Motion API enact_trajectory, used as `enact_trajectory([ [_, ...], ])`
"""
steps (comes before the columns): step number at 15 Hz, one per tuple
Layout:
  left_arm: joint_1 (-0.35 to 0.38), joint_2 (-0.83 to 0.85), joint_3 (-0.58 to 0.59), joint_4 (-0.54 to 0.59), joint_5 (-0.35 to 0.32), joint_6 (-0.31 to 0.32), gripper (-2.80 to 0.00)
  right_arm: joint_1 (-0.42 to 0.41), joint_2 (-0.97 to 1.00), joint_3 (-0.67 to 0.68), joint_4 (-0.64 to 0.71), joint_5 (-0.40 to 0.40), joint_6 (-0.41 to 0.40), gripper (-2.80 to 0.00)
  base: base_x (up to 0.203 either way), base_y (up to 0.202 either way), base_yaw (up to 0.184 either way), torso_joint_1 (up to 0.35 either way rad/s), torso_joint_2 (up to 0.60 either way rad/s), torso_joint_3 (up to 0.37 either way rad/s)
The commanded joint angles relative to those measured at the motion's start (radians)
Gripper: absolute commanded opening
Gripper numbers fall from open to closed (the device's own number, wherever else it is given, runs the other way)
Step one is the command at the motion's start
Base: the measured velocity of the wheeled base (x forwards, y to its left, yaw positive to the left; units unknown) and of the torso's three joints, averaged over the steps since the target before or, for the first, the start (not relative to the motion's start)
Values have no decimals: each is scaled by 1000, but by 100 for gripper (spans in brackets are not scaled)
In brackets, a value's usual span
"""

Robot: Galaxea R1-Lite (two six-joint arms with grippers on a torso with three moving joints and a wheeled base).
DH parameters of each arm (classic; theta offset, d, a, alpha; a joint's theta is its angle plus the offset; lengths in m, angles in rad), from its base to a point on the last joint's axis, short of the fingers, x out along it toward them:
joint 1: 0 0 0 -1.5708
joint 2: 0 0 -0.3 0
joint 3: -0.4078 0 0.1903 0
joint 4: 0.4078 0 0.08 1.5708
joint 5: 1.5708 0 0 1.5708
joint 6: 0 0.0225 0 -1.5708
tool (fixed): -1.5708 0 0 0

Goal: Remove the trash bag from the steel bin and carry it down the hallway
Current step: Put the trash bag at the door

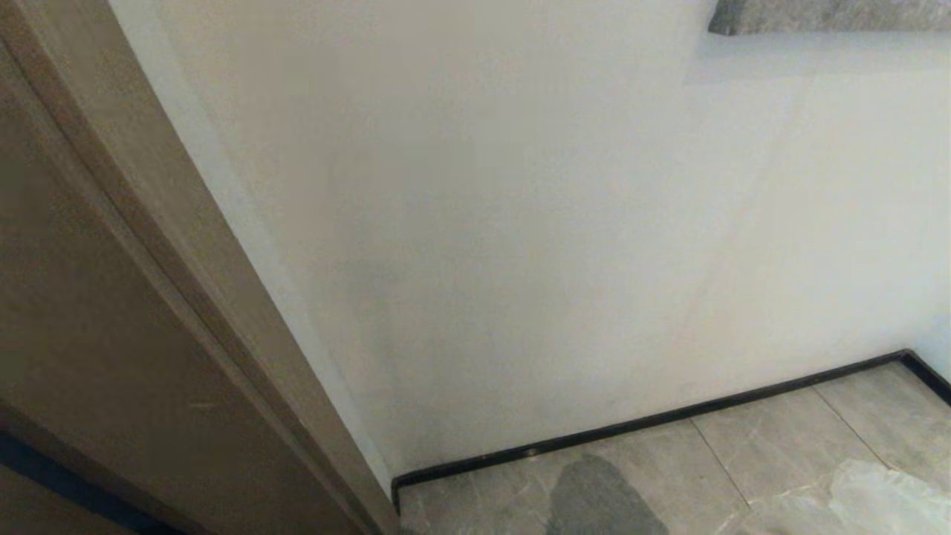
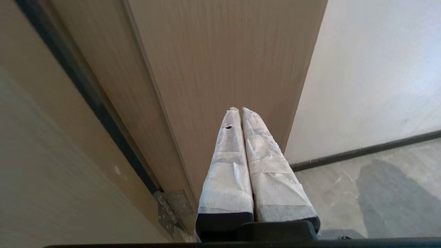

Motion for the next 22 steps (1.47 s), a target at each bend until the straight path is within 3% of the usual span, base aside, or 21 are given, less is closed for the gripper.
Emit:
enact_trajectory([
  [1, 0, -1, 0, 0, 0, 0, -280, 1, 1, 2, -1, 0, 0, -280, 0, 0, 0, -2, 2, -196],
  [10, 0, -1, 0, 0, 0, -3, -280, 1, 1, 2, 0, 0, 0, -280, 0, 0, 0, 3, 4, -194],
  [15, 0, 0, 0, 1, 0, -5, -280, 1, 1, -18, 17, 7, -28, -280, 0, 0, 0, 1, 0, -25],
  [17, 0, 0, 0, 1, 0, -5, -280, 1, 37, -137, 94, 31, -45, -280, 0, 0, 0, 0, 0, 0],
  [20, 0, 0, 0, 1, 0, -5, -280, 0, 189, -387, 368, 60, -55, -280, 0, 0, 0, 0, 0, 0],
  [22, 0, 0, 0, 1, 0, -5, -280, 1, 335, -478, 467, 72, -72, -280, 0, 0, 0, 0, 0, 0],
])
